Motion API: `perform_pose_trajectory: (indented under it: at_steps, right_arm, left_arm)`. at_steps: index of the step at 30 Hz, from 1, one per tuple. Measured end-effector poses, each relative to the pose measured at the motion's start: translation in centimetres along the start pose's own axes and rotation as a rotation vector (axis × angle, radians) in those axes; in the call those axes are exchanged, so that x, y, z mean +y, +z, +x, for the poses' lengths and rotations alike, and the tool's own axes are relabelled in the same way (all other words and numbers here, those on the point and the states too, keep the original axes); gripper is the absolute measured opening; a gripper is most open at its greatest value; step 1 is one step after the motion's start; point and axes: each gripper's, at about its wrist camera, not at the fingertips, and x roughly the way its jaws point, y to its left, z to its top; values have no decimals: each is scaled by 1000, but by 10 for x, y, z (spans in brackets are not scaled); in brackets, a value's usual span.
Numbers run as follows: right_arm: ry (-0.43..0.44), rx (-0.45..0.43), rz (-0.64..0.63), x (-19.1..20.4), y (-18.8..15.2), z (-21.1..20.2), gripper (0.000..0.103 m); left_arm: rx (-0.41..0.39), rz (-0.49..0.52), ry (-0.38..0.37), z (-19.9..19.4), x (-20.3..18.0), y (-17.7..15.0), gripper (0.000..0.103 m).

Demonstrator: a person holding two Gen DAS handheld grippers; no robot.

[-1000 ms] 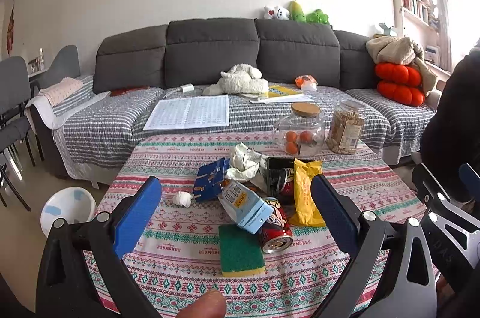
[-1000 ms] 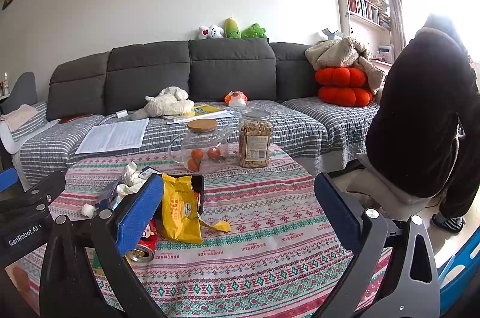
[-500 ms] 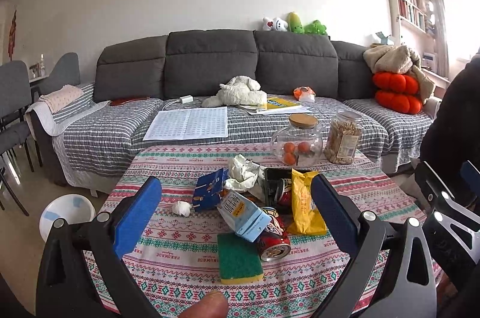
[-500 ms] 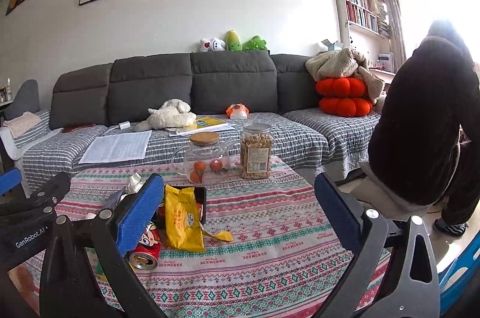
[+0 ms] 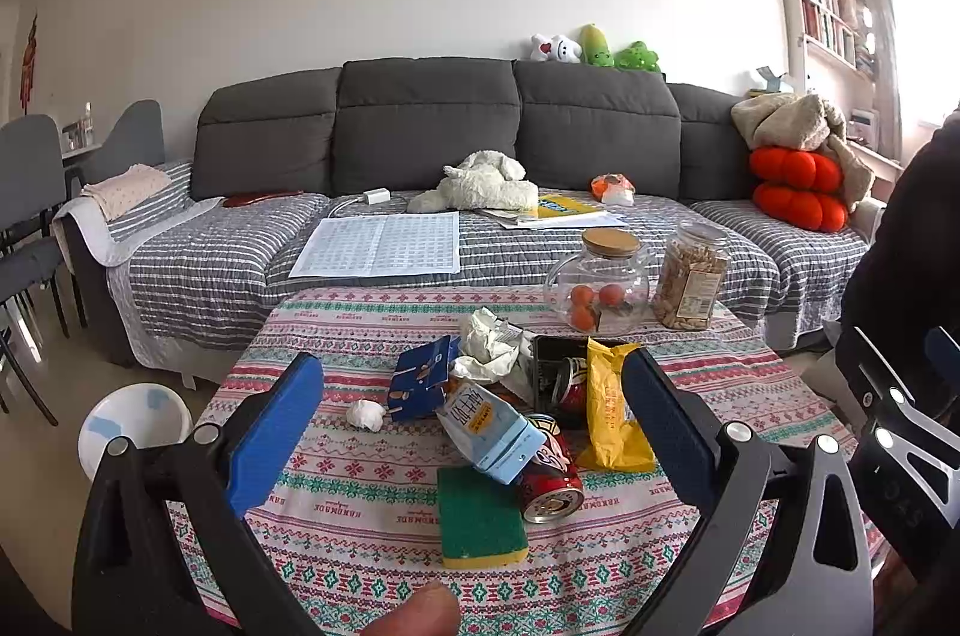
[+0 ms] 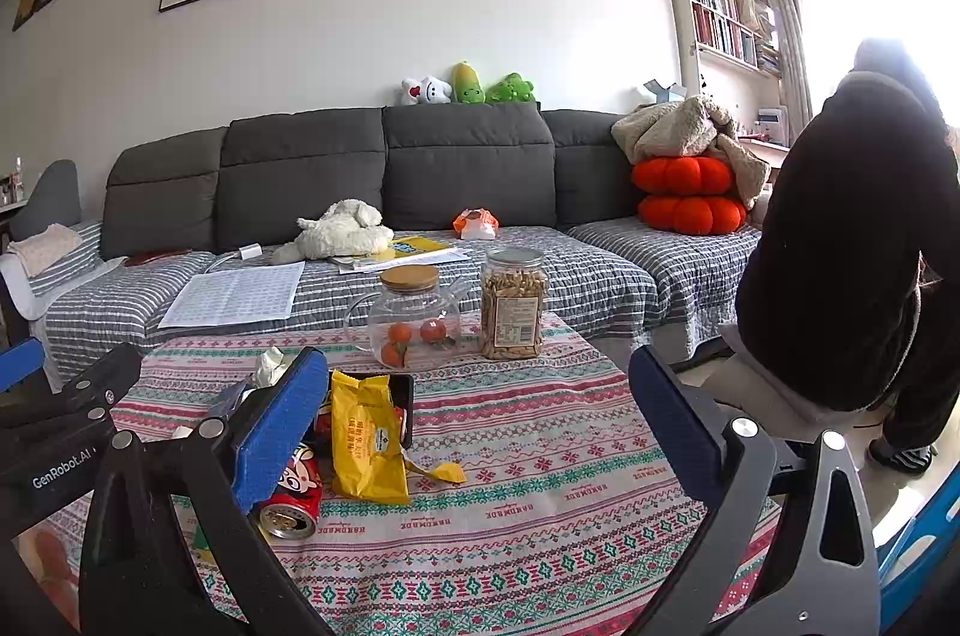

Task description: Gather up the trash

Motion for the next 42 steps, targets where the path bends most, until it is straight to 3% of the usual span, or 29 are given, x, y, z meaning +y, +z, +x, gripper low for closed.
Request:
perform_pose_trajectory:
  at_steps: [42]
  right_arm:
    - [12,30,6,-2,-2,3,96]
  left_arm:
    - [24,-3,5,4,3,-4,97]
